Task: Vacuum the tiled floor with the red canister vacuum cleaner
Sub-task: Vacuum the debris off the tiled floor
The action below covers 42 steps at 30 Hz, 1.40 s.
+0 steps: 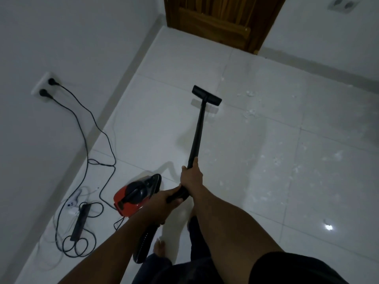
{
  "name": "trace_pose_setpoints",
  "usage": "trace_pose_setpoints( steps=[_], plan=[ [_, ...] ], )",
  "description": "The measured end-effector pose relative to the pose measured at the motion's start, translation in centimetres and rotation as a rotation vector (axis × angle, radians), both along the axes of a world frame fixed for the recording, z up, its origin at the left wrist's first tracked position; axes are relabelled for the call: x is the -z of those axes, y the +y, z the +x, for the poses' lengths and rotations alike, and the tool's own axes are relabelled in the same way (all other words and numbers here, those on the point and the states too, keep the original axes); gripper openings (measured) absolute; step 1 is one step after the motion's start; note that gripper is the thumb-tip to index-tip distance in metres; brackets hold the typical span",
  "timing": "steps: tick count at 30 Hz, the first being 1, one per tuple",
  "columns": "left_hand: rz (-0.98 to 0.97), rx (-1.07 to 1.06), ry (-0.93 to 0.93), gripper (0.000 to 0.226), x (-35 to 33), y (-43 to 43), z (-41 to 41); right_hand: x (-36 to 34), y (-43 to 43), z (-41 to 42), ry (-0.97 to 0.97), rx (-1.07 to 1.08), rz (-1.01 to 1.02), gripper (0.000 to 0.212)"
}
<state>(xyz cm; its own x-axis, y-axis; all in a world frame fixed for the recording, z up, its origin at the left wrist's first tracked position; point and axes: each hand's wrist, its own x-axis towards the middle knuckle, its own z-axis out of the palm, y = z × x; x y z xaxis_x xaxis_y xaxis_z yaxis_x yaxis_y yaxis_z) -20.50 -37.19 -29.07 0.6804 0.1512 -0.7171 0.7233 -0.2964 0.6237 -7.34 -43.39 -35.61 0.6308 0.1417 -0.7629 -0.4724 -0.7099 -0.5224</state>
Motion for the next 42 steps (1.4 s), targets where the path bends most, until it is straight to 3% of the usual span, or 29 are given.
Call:
trace_pose_setpoints(
  steps=[12, 20, 24, 31, 42],
  plan=[
    [-0.034, 0.076, -0.087, 0.043, -2.1, -0.6, -23.4, -1.8, -2.4, -23.5, 0.013, 0.024, -0.022, 0.072],
    [-0.106, 0.135, 0.014, 0.045, -4.1, -2.7, -34.6, -3.6, -5.9, -36.2, 0.057, 0.039, -0.081, 0.071],
    [-0.185, 0.066, 0.076, 0.043, -3.5, -4.6, -39.6, -3.5, -8.1, -40.9, 0.06, 0.036, -0.082, 0.071],
    [-0.263, -0.037, 0.002, 0.019, -3.4, -8.9, -46.9, -2.5, -11.5, -47.8, 0.048, -0.009, -0.097, 0.069],
    [-0.179, 0.045, -0.002, 0.043, -3.2, -12.5, -52.6, -1.8, -14.9, -53.5, 0.078, -0.065, -0.121, 0.071]
  ],
)
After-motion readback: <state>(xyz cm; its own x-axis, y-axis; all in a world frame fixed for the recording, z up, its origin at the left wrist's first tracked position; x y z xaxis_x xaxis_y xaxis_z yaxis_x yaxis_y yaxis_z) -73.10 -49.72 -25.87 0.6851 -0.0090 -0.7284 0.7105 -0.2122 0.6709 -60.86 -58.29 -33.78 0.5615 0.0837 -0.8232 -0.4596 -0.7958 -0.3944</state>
